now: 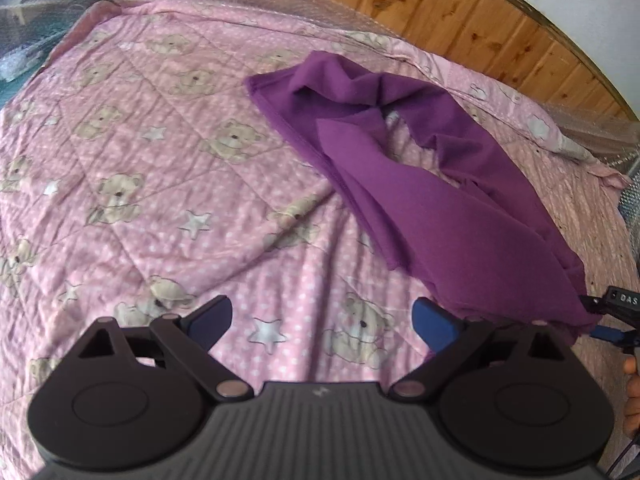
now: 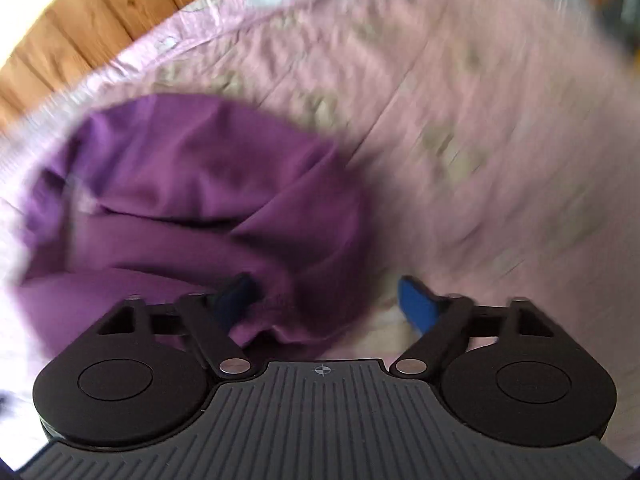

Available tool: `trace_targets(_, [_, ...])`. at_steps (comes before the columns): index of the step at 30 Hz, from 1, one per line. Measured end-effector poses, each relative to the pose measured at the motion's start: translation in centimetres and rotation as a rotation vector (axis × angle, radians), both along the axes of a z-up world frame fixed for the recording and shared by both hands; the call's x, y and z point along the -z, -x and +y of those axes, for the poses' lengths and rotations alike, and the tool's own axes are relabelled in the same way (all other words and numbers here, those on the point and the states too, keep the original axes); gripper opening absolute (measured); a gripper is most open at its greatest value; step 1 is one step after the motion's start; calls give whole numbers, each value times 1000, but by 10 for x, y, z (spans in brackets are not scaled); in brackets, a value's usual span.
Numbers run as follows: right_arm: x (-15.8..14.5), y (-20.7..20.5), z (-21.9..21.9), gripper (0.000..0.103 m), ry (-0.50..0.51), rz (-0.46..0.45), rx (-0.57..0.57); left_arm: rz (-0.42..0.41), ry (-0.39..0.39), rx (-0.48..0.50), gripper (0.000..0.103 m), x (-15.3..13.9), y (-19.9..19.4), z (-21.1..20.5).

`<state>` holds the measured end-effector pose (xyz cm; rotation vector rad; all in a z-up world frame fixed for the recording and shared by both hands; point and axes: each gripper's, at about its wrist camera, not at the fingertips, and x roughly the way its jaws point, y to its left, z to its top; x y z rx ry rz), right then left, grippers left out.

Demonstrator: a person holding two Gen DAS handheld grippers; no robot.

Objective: Fold clothes

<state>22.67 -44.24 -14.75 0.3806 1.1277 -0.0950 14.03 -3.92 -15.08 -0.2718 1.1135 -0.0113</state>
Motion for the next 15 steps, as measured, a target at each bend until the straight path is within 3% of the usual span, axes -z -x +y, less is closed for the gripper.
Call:
trace_targets(2, [9,-5,2,28,-55,-20,-1,14,-3,25,99,2,-6,-12])
trace_targets(3, [13,-8,4,17,-83,-30,-2,9,-4,29,99,-1,-7,-14])
trace_targets(4, [14,-8,6,12,-108,-48,1,-3,-4,31,99,-4,-7,-15])
trace_targets(7, [-39,1,33,11,-145,-250,-27,-43,-63,-55,99,-17,-5,9])
trace_targets(9, [-90,9,84,11,-199,-395,-185,-68,-113,-133,99,-25,-3,29])
trace_targets(11, [-132,22,149,11,-275,-510,-413,-88,-159,-214,99,-33,0,51])
trace_targets(13, [-149,46,213,15,-329,-536,-673,-77,-173,-311,99,-34,3,87])
trace_targets(15, [-141,65,253,36,-309,-485,-843,-57,-168,-355,99,-33,8,116])
